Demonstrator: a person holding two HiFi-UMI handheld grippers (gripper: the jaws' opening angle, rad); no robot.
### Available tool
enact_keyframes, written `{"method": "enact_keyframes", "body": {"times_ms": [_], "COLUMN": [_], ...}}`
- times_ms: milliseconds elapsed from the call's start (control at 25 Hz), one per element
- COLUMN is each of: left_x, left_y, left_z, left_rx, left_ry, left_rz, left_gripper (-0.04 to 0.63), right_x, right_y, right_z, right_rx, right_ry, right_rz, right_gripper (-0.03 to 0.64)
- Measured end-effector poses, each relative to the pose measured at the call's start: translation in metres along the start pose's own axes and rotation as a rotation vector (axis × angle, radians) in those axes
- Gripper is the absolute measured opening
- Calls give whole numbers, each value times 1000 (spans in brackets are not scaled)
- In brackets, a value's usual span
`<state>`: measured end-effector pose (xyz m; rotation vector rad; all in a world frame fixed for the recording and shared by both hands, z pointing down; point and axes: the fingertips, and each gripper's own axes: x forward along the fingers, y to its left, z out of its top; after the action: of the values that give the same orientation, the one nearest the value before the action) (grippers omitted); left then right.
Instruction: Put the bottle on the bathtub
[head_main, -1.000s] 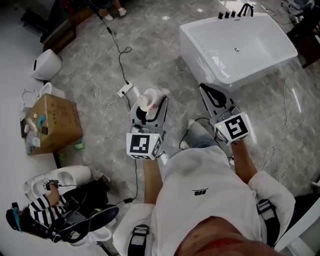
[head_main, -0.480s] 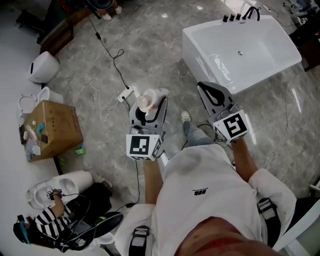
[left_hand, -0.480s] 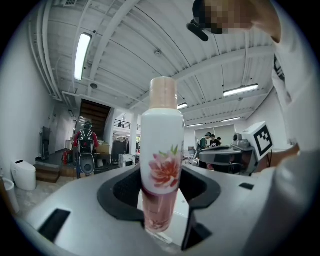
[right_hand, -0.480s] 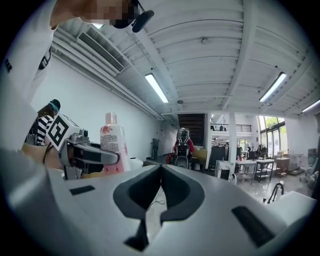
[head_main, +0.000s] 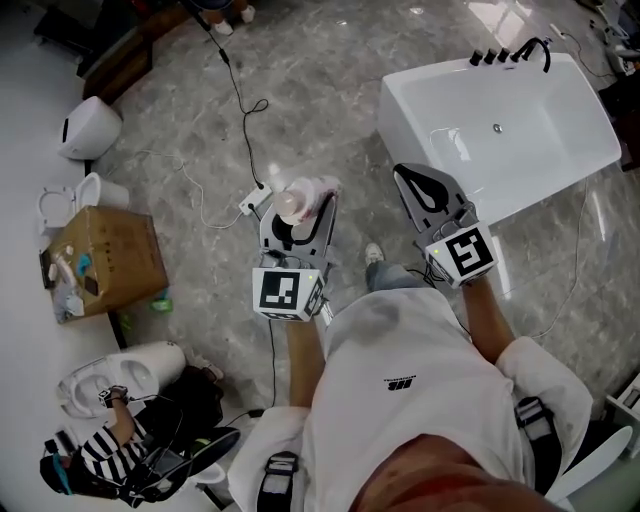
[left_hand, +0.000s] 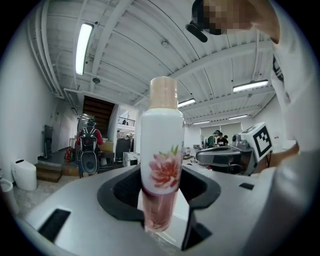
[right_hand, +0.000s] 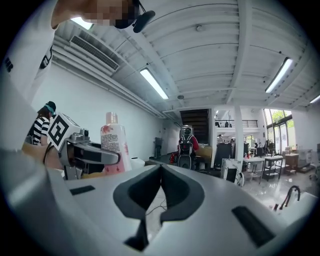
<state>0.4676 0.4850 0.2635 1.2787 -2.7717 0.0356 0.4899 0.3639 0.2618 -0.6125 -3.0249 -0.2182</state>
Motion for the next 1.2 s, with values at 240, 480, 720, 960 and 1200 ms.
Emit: {"method": "enact_keyframes", "body": {"times_ms": [240, 480, 720, 960, 1200], "left_x": [67, 105, 152, 204, 283], "left_y": [30, 62, 95, 149, 220], "left_z": [7, 8, 7, 7, 15], "left_rx": [-5, -7, -4, 2, 9], "left_ry": [1, 2, -1, -5, 7], "left_rz": [20, 30, 33, 16, -21], "left_gripper": [219, 219, 219, 219, 219], "right_x": [53, 96, 143, 210, 302], "right_y": [-57, -84, -117, -150, -200], "right_z": [-3, -6, -12, -17, -13], "right_rx": [-4, -4, -9, -15, -15], "right_ry": [-5, -12, -14, -14, -8], "right_rz": [26, 37, 42, 27, 1], "right_gripper": [-5, -5, -5, -5, -5]}}
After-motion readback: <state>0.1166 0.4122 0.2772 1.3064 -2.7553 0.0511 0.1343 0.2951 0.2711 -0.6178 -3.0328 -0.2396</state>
